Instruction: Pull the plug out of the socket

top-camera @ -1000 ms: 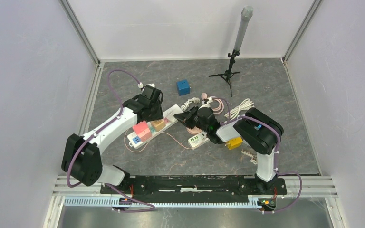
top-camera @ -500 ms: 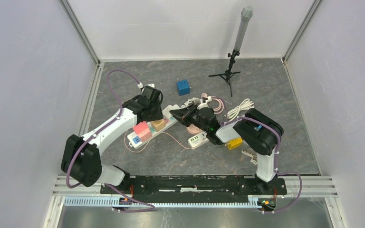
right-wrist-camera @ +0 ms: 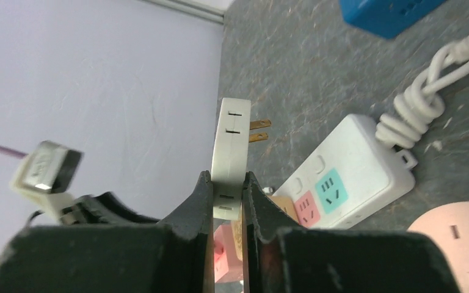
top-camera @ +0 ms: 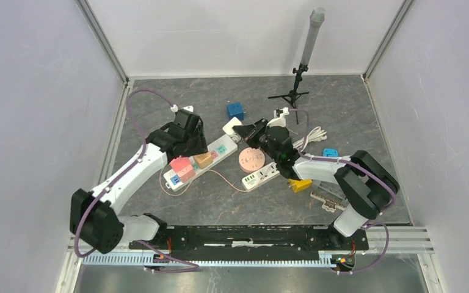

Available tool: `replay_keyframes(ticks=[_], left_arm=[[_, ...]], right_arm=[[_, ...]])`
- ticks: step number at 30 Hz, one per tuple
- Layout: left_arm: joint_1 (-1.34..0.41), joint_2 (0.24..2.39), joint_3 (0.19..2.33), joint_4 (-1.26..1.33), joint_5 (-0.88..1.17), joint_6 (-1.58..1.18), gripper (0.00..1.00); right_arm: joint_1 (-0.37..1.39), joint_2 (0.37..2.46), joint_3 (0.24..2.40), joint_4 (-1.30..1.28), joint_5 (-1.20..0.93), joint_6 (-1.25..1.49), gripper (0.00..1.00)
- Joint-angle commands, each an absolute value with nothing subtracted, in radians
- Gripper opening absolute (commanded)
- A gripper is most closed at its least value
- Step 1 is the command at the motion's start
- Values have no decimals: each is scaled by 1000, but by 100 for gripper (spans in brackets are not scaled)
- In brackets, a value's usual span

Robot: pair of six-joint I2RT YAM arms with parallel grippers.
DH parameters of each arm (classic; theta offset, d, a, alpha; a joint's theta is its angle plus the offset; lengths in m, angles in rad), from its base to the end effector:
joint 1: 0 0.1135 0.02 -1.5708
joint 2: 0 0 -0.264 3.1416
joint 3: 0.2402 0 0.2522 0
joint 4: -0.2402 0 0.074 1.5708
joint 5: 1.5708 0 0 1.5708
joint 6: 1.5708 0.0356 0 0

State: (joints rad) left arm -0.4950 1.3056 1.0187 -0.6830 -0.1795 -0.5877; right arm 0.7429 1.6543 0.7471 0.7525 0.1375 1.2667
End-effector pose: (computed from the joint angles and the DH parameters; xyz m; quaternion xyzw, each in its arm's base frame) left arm 0.2357 -0.1200 0.2666 -0.0706 0.9491 -0.0785 0.2967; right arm 0.2597 0.2319 0.2037 0.2394 0.7204 0.5197 0.3920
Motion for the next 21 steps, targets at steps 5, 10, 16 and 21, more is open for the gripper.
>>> replay_keyframes(ticks=[5,10,16,21], left_arm=[[-491,1101,1117,-686,-237,-541,69],[-489,987,1106,-708,-335,-521,89],[-485,913,1072,-728,-388,-507,100],[-477,917,985,-724,-406,-531,100]], right_arm=[[692,1676,834,671,65,1066,0],[671,1878,1028,800,-169,967,6],[669,2060,1149,886,-266,1001,8],[670,2161,1212,945,-328,927,25]])
